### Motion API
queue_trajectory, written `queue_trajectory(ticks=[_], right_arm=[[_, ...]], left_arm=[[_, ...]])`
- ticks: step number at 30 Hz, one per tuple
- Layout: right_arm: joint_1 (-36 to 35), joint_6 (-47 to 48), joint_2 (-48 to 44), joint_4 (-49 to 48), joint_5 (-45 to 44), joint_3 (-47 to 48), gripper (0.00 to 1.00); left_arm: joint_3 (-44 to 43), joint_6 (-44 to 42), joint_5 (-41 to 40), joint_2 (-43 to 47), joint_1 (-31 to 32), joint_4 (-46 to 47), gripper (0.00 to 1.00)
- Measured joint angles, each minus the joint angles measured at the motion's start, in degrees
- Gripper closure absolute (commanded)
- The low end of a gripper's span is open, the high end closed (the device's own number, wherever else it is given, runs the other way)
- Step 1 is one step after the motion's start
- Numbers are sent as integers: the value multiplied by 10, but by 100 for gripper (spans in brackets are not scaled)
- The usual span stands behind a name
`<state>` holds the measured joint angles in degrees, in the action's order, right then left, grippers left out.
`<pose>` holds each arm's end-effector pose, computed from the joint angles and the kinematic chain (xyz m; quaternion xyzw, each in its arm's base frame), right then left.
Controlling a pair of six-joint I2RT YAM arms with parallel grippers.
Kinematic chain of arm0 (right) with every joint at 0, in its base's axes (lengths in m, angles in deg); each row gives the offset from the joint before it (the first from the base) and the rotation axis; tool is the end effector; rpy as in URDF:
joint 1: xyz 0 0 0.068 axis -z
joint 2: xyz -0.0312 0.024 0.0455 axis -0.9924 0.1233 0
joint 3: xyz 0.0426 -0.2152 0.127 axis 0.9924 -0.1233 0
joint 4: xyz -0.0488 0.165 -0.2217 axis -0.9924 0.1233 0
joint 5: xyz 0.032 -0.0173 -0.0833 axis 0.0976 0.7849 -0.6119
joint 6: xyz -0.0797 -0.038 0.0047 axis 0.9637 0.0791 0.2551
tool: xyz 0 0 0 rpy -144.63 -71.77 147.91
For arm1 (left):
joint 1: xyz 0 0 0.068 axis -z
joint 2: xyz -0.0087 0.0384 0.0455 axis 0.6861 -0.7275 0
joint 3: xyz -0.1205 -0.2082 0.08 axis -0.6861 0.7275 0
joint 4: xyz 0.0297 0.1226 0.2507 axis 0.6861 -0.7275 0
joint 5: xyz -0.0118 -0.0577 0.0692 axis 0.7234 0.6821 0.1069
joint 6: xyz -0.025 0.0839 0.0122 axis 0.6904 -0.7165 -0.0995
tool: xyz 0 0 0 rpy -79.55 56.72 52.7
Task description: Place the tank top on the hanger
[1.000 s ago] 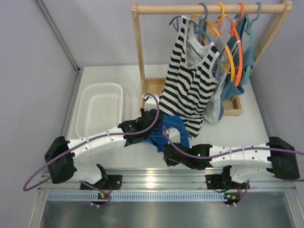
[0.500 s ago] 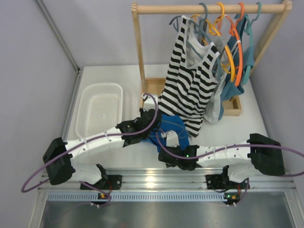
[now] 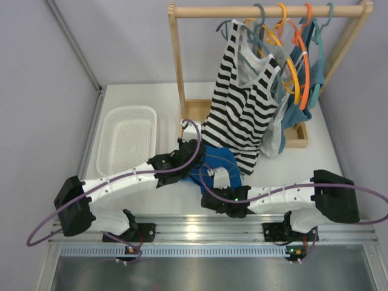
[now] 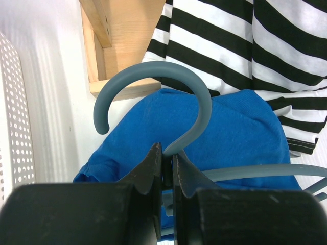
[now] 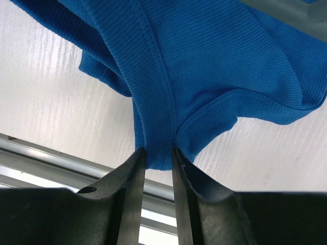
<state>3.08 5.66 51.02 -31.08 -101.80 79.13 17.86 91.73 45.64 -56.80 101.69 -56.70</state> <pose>0.0894 0.2716 0.1023 -0.1486 0.9372 0.0686 0.3079 0.2207 -0.2647 0.2365 0.0697 0.8488 -0.0849 0.5172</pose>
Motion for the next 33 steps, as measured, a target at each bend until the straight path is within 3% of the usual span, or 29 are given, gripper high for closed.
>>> queue_trajectory(ticks=[5, 10, 16, 23, 33], right_arm=[[0, -10, 0, 0, 0, -2, 80], [0, -18, 0, 2, -2, -6, 99], [0, -34, -14, 2, -10, -28, 100], [6, -52, -117, -9, -8, -95, 100], [84, -42, -237, -4, 13, -132, 100]], left_arm=[[0, 0, 0, 0, 0, -1, 100], [0, 0, 0, 1, 0, -1, 100], [3, 0, 3, 7, 0, -2, 100], [11, 0, 7, 18, 0, -3, 100], [46, -16, 24, 52, 0, 17, 100]])
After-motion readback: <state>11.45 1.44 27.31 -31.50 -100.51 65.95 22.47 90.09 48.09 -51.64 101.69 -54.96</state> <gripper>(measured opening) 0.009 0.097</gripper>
